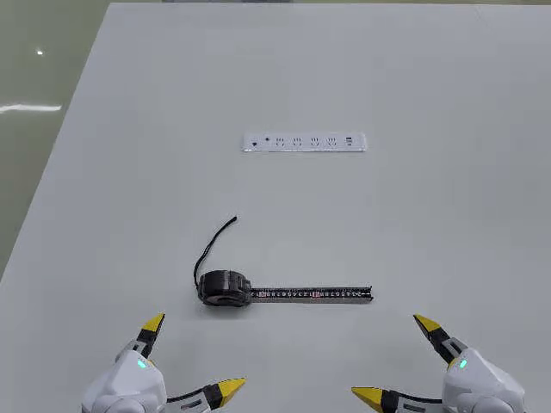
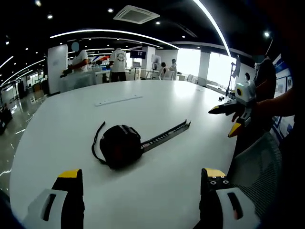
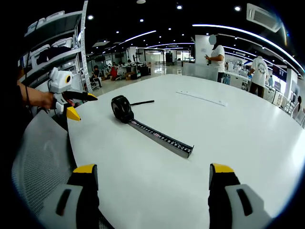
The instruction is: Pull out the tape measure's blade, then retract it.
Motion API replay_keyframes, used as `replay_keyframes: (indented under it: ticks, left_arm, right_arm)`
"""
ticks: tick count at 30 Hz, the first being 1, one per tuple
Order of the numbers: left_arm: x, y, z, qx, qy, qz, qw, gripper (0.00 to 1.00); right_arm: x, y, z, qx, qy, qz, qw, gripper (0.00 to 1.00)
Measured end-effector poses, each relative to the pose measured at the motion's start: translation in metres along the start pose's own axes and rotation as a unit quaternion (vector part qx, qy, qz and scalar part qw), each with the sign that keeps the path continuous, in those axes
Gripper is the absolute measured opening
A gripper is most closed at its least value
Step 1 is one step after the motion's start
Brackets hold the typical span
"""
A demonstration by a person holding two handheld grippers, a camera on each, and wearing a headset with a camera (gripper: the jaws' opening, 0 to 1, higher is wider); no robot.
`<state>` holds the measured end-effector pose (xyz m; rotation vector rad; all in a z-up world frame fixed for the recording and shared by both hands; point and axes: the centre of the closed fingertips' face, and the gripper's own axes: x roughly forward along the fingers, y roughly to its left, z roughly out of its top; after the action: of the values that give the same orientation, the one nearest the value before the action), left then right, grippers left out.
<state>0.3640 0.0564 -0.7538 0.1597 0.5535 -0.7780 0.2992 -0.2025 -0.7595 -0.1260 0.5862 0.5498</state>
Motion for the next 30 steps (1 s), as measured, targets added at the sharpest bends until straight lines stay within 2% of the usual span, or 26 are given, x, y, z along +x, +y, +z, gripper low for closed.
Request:
replay_keyframes:
  ticks: [6, 8, 13, 20, 23, 24, 26, 30]
  left_arm:
    - [0.003, 0.002, 0.004, -0.011, -0.006, 0.020, 0.9997, 1.00]
    - [0.003, 0.005, 0.007, -0.035, -0.015, 0.036, 0.9986, 1.00]
    - [0.007, 0.005, 0.010, -0.037, -0.018, 0.057, 0.9976, 1.00]
    - [0.010, 0.004, 0.010, -0.043, -0.019, 0.062, 0.9970, 1.00]
    - [0.013, 0.004, 0.010, -0.055, -0.019, 0.067, 0.9961, 1.00]
    - [0.019, 0.004, 0.013, -0.054, -0.020, 0.085, 0.9946, 1.00]
    - [0.021, 0.007, 0.016, -0.053, -0.025, 0.101, 0.9931, 1.00]
    - [0.027, 0.007, 0.019, -0.053, -0.027, 0.110, 0.9922, 0.99]
  right_arm:
    - [0.001, -0.003, 0.000, -0.006, 0.001, 0.006, 1.0000, 0.99]
    - [0.002, -0.005, 0.000, -0.008, 0.001, 0.008, 0.9999, 0.99]
    - [0.003, -0.008, 0.000, -0.017, 0.002, 0.018, 0.9997, 0.97]
    - [0.005, -0.009, -0.001, -0.025, 0.006, 0.030, 0.9992, 0.91]
    - [0.007, -0.009, 0.000, -0.036, 0.002, 0.040, 0.9986, 0.86]
    - [0.011, -0.013, 0.002, -0.061, 0.001, 0.065, 0.9960, 0.85]
    - [0.014, -0.017, 0.003, -0.071, 0.004, 0.075, 0.9946, 0.83]
    - [0.019, -0.024, 0.005, -0.094, 0.011, 0.096, 0.9909, 0.79]
